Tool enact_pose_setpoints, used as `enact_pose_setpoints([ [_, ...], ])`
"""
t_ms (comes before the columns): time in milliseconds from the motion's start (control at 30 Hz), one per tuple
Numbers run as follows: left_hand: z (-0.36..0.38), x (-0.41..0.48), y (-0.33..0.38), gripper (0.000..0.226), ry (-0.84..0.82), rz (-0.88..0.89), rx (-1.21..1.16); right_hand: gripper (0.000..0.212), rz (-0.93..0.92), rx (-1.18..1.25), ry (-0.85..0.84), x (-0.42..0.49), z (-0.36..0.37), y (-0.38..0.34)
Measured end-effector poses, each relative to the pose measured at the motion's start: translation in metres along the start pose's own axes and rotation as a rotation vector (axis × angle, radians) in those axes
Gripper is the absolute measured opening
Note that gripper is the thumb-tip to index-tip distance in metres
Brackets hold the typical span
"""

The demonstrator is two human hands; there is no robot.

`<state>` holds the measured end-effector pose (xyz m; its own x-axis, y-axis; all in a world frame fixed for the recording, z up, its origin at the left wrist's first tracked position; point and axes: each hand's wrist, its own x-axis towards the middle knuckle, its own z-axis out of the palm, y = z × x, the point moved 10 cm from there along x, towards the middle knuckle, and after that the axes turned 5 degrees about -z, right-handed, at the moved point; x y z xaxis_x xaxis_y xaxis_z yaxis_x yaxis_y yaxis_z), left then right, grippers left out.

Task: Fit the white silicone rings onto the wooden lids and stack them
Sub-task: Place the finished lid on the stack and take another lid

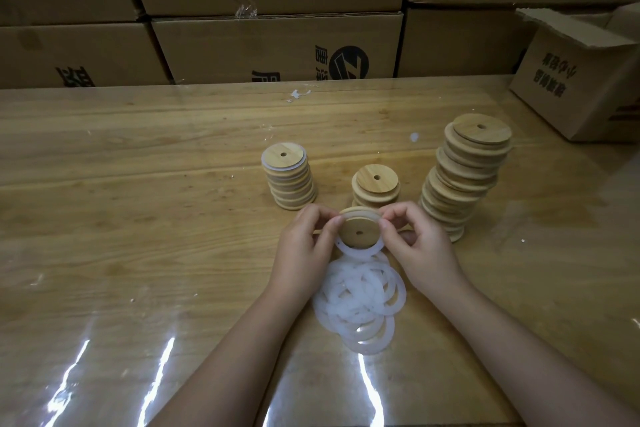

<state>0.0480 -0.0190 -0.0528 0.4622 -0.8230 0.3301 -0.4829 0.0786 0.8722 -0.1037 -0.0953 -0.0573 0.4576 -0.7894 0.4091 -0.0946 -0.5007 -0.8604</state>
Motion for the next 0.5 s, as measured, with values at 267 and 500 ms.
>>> enact_pose_setpoints([
  [267,-0.0003,0.0003,-0.0022,0.025,0.008,-0.036,0.004,0.024,-0.006,-0.033,0.001,0.0008,-0.0002,0.0002],
  [500,0.0006,0.0012,-0.0068,0.02,-0.005,-0.083,-0.01,0.02,0.006,-0.043,-0.005,0.0014,0.0006,0.002],
])
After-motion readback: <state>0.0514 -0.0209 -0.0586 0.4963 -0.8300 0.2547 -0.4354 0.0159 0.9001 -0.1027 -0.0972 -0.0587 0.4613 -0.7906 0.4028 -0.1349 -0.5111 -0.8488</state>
